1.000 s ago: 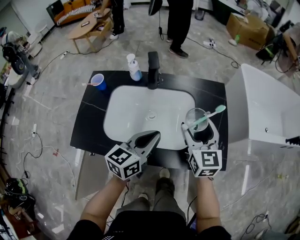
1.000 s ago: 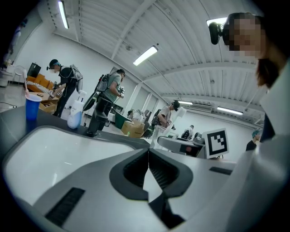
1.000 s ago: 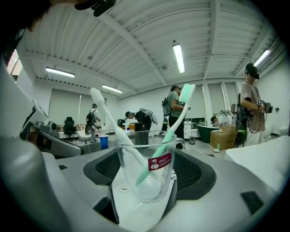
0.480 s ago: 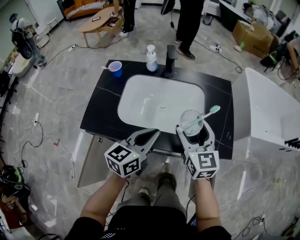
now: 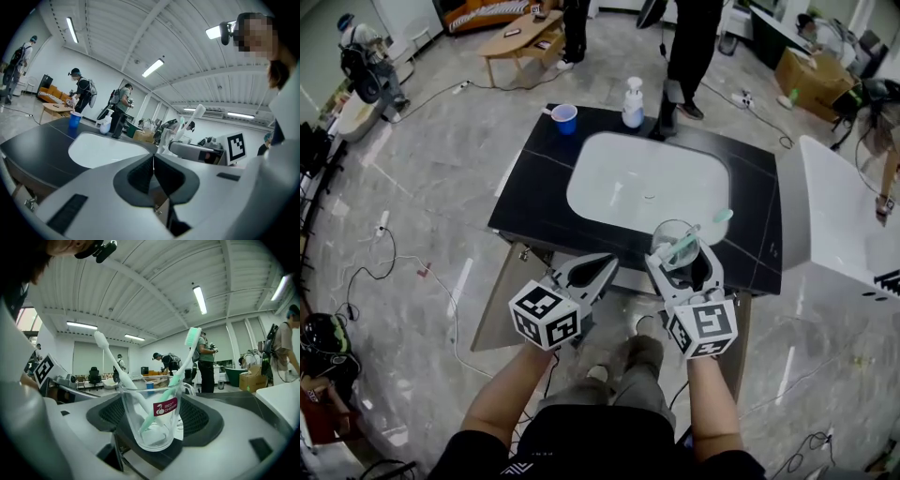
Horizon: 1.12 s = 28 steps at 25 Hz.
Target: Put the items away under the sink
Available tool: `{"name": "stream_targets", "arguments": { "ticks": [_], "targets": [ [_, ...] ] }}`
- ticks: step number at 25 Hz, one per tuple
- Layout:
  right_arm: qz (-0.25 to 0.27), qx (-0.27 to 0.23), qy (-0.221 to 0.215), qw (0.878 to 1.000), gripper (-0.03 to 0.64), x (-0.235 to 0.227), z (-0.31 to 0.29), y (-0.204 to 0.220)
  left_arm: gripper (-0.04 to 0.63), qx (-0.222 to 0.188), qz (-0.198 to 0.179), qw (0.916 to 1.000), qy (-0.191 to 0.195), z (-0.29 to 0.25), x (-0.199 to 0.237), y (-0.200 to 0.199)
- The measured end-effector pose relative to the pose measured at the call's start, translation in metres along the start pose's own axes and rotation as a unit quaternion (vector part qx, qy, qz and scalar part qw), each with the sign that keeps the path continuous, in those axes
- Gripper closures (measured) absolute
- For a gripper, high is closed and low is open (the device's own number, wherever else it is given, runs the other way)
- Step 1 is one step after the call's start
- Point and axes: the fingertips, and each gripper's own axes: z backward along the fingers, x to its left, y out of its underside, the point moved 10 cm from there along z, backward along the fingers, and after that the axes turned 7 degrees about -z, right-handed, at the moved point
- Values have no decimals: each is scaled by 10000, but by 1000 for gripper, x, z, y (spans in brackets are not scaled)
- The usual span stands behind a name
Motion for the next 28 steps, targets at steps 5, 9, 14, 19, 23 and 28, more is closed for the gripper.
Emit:
{"name": "stream_targets", "arguments": {
  "ticks": [5, 9, 14, 19, 23, 28],
  "targets": [
    [8, 19, -125, 9999, 285, 39, 13, 12, 586, -12, 12, 10000, -6, 35, -5, 12],
    [-15, 52, -170, 9998, 285, 63, 22, 23, 586, 29, 66, 10000, -14, 56, -5, 23],
    [-48, 129, -234, 9996, 285, 87, 31, 37, 586, 60, 196, 9998, 16, 74, -4, 37],
    [-1, 277, -435, 9987, 285, 98, 39, 52, 586, 33, 190, 9998, -46, 81, -4, 48],
    [65, 238, -755, 9968, 285, 103, 42, 64, 587, 46, 42, 9995, -321, 86, -2, 60],
    [103, 342, -1002, 9943, 285, 100, 41, 92, 586, -45, 224, 9981, -580, 85, 0, 89]
  ]
}}
